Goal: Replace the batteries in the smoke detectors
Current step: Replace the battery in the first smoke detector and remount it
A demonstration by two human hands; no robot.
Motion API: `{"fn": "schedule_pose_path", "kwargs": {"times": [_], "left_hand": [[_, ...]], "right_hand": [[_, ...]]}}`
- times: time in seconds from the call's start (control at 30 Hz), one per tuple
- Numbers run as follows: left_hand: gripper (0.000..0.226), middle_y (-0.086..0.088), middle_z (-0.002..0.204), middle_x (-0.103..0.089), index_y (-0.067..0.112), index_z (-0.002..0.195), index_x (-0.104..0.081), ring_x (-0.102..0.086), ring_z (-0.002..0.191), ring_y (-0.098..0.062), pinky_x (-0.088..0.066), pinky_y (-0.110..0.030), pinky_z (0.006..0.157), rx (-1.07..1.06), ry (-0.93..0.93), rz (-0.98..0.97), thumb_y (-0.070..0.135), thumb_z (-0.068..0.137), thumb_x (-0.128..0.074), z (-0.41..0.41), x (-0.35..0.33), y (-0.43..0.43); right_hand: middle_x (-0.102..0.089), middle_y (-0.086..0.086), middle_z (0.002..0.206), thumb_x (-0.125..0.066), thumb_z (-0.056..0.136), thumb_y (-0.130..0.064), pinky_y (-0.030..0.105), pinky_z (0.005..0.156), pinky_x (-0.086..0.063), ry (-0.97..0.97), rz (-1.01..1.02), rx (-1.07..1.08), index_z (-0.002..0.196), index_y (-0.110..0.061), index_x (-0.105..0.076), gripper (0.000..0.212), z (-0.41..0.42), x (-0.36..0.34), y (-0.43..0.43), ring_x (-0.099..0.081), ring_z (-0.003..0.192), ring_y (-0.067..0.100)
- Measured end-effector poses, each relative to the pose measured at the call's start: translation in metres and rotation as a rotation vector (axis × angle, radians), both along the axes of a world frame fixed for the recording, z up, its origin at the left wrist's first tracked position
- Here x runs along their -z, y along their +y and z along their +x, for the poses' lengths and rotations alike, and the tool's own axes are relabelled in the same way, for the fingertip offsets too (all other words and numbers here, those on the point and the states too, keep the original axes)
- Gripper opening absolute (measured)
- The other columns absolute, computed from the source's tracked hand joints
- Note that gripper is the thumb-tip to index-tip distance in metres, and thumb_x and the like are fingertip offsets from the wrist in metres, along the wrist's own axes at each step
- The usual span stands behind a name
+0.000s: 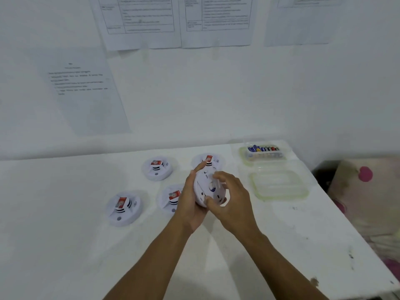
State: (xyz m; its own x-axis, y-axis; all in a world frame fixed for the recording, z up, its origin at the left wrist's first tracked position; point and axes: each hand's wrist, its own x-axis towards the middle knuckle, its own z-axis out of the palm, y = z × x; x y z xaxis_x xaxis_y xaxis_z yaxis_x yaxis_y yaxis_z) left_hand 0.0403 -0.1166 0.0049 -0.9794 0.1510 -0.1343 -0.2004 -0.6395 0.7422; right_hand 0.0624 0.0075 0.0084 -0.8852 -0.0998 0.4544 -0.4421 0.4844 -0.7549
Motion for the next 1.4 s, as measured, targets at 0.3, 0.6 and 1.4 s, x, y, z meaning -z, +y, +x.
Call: {"fn": "schedule_pose_path", "kwargs": {"times": [0.3,0.6,1.4], "left_hand": [[0.040,-0.003,0.130,-0.065,0.032,0.128,-0.060,-0.061,0.119,-0.028,-0.046,-0.054,0.100,-0.019,0.004,0.023,0.045,0.098,-0.037,-0.010,0.002,-0.022],[0.041,-0.008,0.131,-0.063,0.027,0.135,-0.056,-0.059,0.118,-0.034,-0.051,-0.057,0.088,-0.149,-0.037,0.066,0.042,0.100,-0.042,-0.011,-0.001,-0.041],[0.048,-0.014,0.135,-0.059,0.018,0.135,-0.057,-0.056,0.120,-0.033,-0.038,-0.052,0.107,-0.039,-0.023,0.128,0.043,0.096,-0.042,-0.011,-0.003,0.003]], "right_hand": [[-0.070,-0.015,0.084,-0.070,0.082,-0.004,0.012,0.069,-0.052,0.048,-0.116,0.055,0.107,-0.020,-0.065,0.029,-0.004,-0.009,0.026,-0.067,0.079,0.000],[-0.073,-0.008,0.089,-0.063,0.087,0.000,0.007,0.070,-0.043,-0.188,0.205,-0.066,0.097,-0.015,-0.074,0.021,-0.054,0.032,0.071,-0.062,0.075,-0.014],[-0.052,-0.016,0.130,-0.069,0.077,-0.026,0.015,0.095,-0.040,0.024,0.081,-0.091,0.130,-0.029,-0.052,0.055,-0.025,-0.010,0.025,-0.044,0.121,0.003]]}}
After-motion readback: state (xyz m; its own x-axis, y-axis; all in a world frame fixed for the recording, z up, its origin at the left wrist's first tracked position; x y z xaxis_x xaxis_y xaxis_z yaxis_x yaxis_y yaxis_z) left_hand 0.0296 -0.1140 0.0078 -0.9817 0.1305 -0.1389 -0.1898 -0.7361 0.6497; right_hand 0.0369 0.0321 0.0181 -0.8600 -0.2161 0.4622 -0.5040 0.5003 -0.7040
